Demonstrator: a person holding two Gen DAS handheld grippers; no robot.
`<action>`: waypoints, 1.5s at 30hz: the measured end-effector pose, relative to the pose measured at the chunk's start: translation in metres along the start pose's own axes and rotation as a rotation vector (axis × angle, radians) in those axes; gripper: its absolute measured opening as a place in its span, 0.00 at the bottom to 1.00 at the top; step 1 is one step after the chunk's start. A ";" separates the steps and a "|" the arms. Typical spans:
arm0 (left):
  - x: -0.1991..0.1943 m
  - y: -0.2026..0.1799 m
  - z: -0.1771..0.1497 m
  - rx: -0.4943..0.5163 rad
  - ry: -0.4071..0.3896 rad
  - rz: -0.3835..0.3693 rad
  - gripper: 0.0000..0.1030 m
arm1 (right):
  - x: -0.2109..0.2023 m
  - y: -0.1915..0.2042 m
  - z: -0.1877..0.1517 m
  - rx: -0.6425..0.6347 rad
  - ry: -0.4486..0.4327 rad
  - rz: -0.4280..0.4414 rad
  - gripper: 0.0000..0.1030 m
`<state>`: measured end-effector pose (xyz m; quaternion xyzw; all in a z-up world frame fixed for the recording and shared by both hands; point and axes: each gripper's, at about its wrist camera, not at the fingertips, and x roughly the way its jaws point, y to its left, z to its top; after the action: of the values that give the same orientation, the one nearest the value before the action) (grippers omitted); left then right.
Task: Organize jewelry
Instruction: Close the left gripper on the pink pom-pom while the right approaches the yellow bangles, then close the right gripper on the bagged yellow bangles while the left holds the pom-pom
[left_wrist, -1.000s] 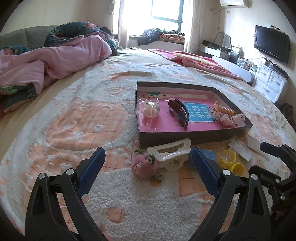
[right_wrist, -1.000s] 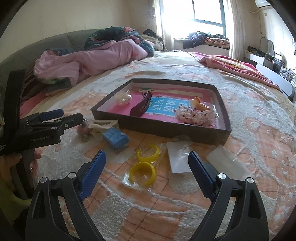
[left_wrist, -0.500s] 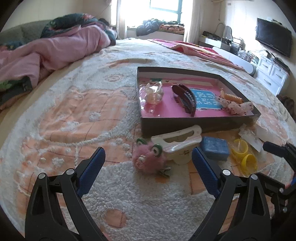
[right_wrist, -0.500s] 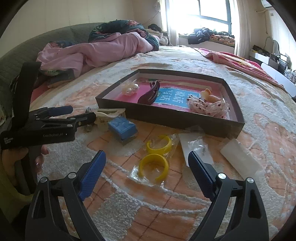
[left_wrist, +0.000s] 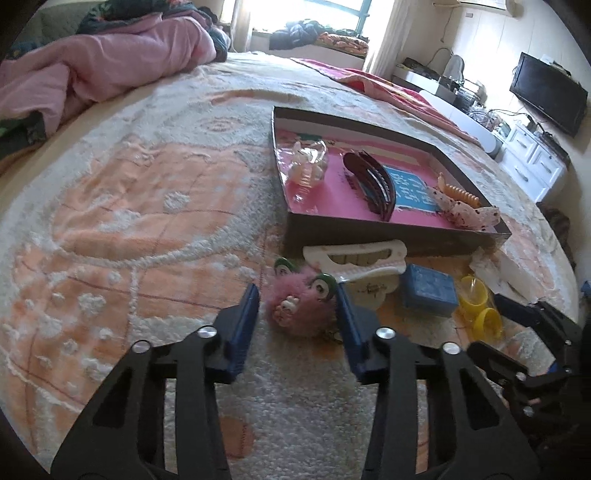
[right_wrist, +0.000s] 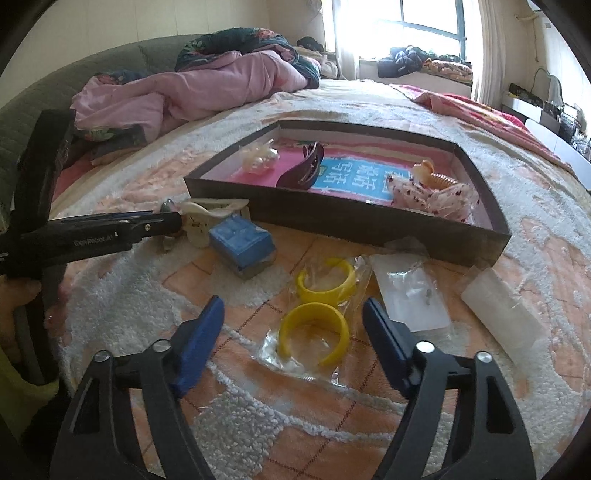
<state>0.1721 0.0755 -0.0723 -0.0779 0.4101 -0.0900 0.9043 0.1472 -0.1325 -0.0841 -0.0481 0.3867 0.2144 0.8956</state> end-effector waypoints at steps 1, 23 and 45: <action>0.001 0.000 0.000 -0.004 0.005 -0.009 0.30 | 0.002 -0.001 0.000 0.006 0.007 0.000 0.65; -0.022 -0.006 0.005 0.019 -0.044 0.017 0.19 | -0.001 0.009 -0.003 -0.011 0.007 0.099 0.37; -0.033 -0.066 0.007 0.123 -0.077 -0.037 0.19 | -0.060 -0.051 -0.006 0.103 -0.072 0.066 0.37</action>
<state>0.1495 0.0195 -0.0298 -0.0329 0.3671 -0.1287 0.9207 0.1278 -0.2005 -0.0497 0.0184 0.3663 0.2250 0.9027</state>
